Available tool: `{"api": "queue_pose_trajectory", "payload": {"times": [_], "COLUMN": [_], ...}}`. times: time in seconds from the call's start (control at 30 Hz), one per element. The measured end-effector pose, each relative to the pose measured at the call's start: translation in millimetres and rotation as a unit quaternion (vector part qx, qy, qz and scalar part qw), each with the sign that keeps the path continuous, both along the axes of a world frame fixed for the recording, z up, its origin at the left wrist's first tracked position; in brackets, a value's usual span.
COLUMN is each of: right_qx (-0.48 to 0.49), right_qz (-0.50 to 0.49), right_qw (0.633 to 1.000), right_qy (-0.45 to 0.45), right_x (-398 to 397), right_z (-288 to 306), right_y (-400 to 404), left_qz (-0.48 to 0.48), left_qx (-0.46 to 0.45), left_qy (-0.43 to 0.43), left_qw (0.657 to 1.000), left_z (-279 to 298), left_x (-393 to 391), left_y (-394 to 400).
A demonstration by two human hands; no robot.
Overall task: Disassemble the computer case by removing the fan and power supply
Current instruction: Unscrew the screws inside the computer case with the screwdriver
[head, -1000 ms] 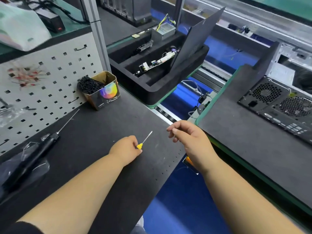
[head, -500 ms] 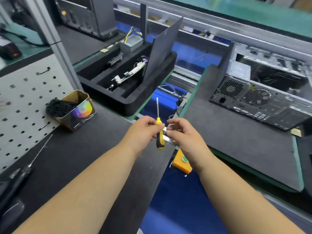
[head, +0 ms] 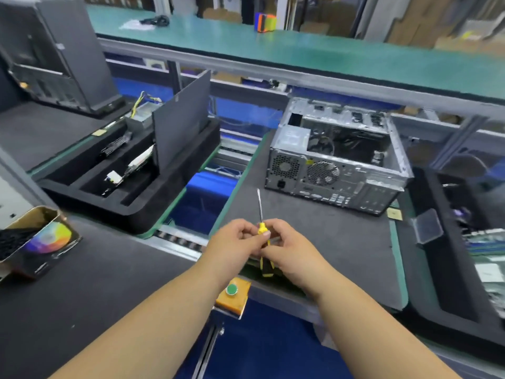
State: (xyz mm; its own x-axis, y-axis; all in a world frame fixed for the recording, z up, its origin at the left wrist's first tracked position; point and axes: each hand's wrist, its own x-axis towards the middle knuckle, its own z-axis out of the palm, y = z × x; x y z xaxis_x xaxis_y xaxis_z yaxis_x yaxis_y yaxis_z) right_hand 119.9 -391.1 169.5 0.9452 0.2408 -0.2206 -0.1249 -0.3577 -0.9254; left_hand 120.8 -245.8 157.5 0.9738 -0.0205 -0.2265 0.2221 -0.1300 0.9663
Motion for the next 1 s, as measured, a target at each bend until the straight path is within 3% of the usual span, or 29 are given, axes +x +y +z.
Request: {"api": "queue_pose_trajectory", "payload": {"times": [0.3, 0.5, 1.0], "right_qx": [0.007, 0.050, 0.083], "right_qz": [-0.081, -0.145, -0.238], "right_qw": [0.996, 0.988, 0.968], "right_qy": [-0.023, -0.005, 0.006], "right_x": [22, 31, 85], "right_z": [32, 34, 24], "right_y": [-139, -202, -222], "left_qz": [-0.060, -0.046, -0.026], "left_qx": [0.070, 0.048, 0.134], "left_qy": [-0.056, -0.090, -0.172], "left_qw": [0.994, 0.994, 0.976], "left_z": [36, 41, 38], "left_x": [38, 59, 138], "left_y": [-115, -167, -165]}}
